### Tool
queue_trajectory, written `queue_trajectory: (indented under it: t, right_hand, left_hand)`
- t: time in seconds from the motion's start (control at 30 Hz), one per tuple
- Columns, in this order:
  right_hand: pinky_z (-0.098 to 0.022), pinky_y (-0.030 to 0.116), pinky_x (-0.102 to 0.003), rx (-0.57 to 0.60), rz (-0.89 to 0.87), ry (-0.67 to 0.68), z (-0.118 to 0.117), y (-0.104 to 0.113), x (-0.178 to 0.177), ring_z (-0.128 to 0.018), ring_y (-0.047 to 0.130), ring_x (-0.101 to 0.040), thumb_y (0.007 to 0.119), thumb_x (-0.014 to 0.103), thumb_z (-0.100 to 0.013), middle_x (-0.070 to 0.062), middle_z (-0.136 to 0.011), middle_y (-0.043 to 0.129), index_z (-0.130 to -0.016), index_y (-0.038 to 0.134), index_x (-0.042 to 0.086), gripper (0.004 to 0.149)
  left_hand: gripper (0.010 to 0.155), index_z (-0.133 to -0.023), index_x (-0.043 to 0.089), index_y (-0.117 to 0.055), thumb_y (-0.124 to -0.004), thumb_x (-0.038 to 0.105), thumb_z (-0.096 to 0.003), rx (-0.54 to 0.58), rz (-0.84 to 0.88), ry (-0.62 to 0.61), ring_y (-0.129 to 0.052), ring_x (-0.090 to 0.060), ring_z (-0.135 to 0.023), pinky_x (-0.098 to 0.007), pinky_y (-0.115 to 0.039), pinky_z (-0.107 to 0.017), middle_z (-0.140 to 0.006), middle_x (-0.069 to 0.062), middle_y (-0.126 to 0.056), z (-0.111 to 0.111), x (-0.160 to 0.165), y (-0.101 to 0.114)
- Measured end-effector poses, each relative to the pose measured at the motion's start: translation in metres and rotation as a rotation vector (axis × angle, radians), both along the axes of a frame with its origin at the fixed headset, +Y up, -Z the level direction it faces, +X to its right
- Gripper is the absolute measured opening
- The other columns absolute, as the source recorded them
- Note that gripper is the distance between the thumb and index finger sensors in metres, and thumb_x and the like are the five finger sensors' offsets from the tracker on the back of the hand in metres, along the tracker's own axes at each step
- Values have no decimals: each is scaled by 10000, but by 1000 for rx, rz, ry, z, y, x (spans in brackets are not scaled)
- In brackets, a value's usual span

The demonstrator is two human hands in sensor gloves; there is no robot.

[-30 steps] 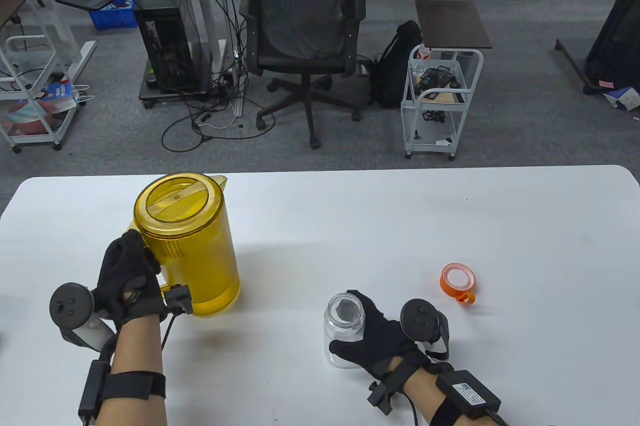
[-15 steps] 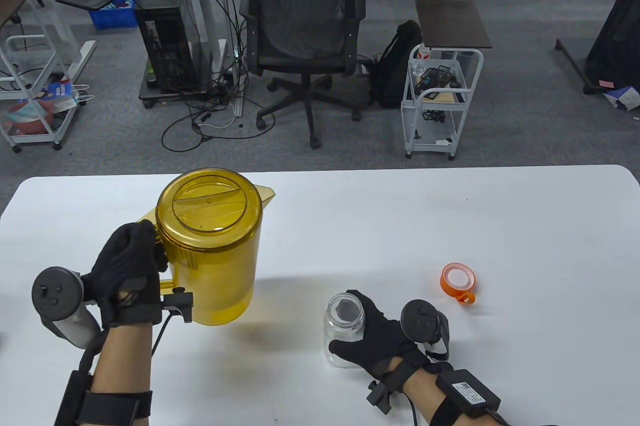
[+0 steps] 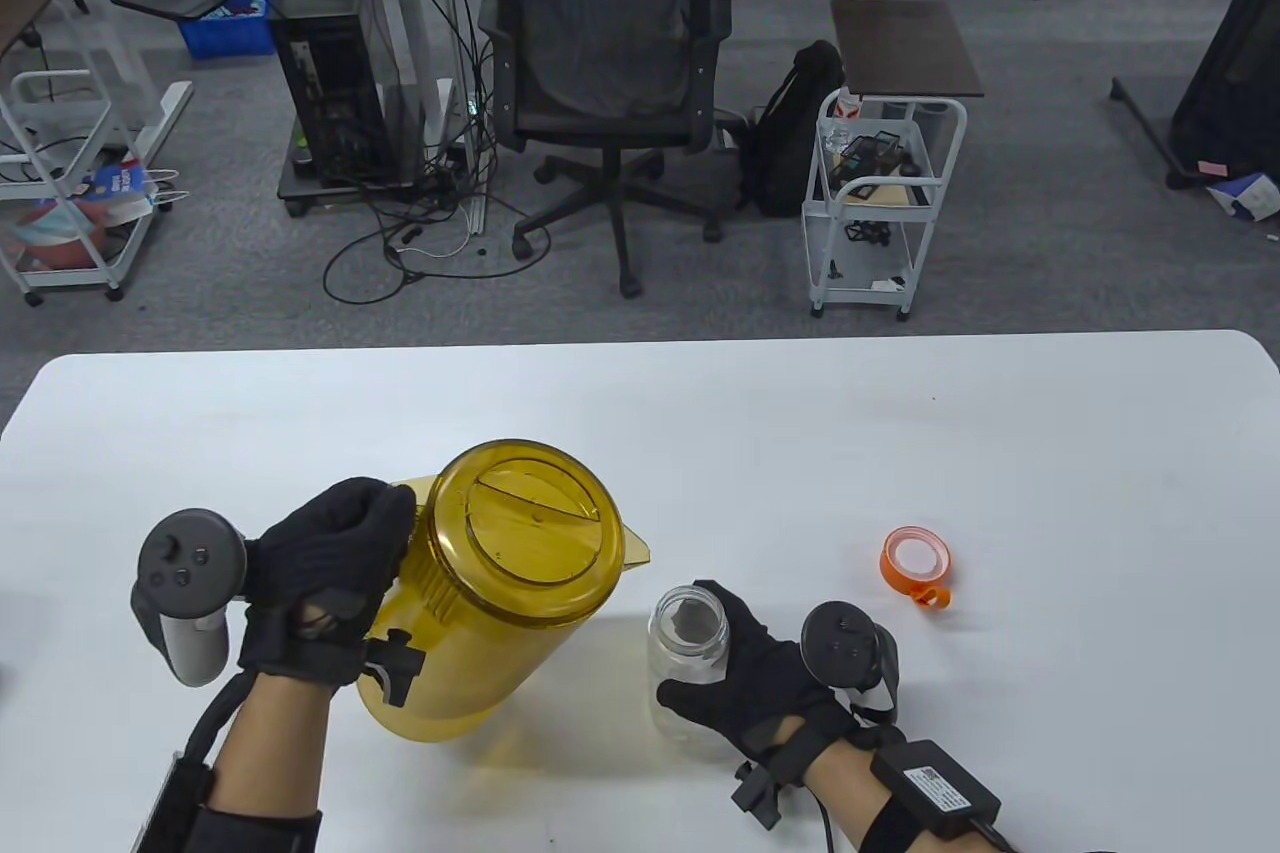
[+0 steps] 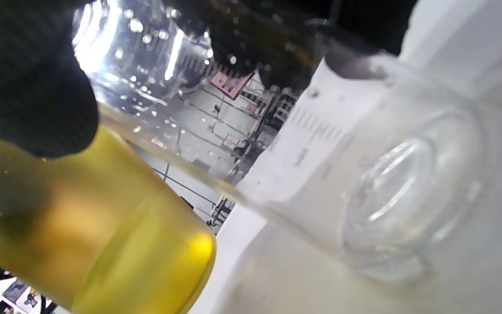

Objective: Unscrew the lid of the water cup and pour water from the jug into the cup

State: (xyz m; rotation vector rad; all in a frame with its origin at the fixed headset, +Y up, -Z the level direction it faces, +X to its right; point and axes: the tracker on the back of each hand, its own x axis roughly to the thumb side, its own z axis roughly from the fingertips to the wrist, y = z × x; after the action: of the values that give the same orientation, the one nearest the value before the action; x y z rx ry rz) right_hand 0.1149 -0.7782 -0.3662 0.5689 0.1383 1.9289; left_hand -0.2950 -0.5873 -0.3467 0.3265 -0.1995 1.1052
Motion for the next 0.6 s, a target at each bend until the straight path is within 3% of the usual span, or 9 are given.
queue_trajectory:
  t: [0.6]
  right_hand:
    - [-694,657,-669,7,12,-4,0,0,-1,-980,715,-413,1005,650,-333,-111,-1086,527,-1076,376,211,1068]
  left_hand:
    - [626,-539,313,-1012,-776,868,-371,-16,-305,-44,-1014,-167,-141,-428,-906,-321,-250,83,-1028,-4,50,22]
